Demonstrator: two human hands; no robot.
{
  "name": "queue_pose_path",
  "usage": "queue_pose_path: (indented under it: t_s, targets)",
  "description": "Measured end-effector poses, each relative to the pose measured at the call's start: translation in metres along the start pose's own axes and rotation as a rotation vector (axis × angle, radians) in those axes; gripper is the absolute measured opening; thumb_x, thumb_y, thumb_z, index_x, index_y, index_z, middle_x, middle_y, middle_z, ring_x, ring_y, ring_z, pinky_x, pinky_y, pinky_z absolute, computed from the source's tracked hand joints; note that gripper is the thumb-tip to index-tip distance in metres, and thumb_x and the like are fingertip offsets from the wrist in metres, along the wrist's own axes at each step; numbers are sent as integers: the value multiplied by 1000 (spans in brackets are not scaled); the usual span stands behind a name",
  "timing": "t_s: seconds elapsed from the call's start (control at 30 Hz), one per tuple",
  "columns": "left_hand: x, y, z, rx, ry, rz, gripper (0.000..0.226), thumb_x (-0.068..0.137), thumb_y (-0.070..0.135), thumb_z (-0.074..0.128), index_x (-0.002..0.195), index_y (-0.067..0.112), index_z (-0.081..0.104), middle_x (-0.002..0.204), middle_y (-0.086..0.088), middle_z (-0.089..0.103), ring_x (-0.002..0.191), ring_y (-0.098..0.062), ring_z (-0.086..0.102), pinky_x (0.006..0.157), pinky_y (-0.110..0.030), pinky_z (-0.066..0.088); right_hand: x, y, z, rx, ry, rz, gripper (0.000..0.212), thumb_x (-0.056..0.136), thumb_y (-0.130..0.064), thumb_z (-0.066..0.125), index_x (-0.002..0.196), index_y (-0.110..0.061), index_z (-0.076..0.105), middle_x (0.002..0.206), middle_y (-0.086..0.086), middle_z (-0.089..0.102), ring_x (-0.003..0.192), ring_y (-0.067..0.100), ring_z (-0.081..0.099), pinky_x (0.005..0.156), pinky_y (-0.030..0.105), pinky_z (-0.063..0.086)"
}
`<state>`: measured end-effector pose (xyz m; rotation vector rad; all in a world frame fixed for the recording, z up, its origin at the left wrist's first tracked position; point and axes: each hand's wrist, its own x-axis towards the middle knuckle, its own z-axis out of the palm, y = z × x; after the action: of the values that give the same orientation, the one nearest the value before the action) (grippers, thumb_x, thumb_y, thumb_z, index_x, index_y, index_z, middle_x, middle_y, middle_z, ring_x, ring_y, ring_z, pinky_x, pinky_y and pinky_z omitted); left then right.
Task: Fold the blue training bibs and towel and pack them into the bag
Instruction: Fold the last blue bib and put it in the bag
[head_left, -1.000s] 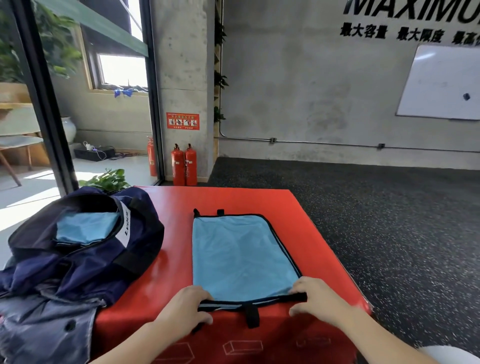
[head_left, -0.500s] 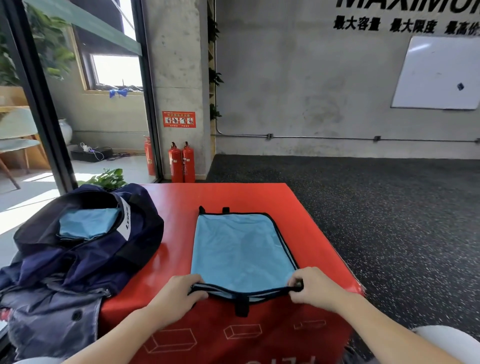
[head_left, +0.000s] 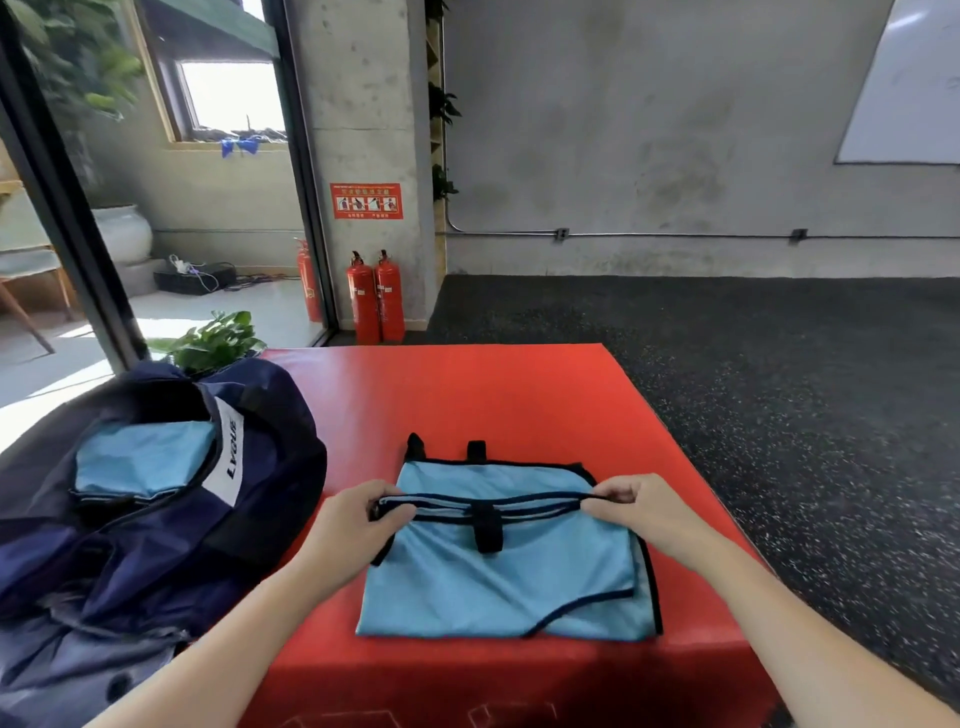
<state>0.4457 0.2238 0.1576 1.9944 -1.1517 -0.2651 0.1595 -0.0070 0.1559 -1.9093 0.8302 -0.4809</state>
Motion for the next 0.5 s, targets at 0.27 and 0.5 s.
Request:
queue_pose_path:
  t_s: [0.27, 0.5]
  targets:
    - [90, -12, 31, -85, 20, -78, 5, 89, 25, 75, 91, 29, 72, 76, 2, 73, 61, -3, 63, 55, -15, 46, 84, 9, -3, -128, 74, 13, 8, 89, -37, 75, 86, -31, 79, 87, -10, 76, 89, 10, 70, 83, 32, 53]
    - [129, -46, 46, 99, 34, -211, 28, 82, 36, 81, 105, 25, 68, 88, 6, 65, 79, -5, 57, 64, -14, 38, 127, 28, 15, -641, 114, 63, 22, 91, -50, 67, 101, -32, 72, 101, -14, 67, 99, 11, 62, 86, 35, 50]
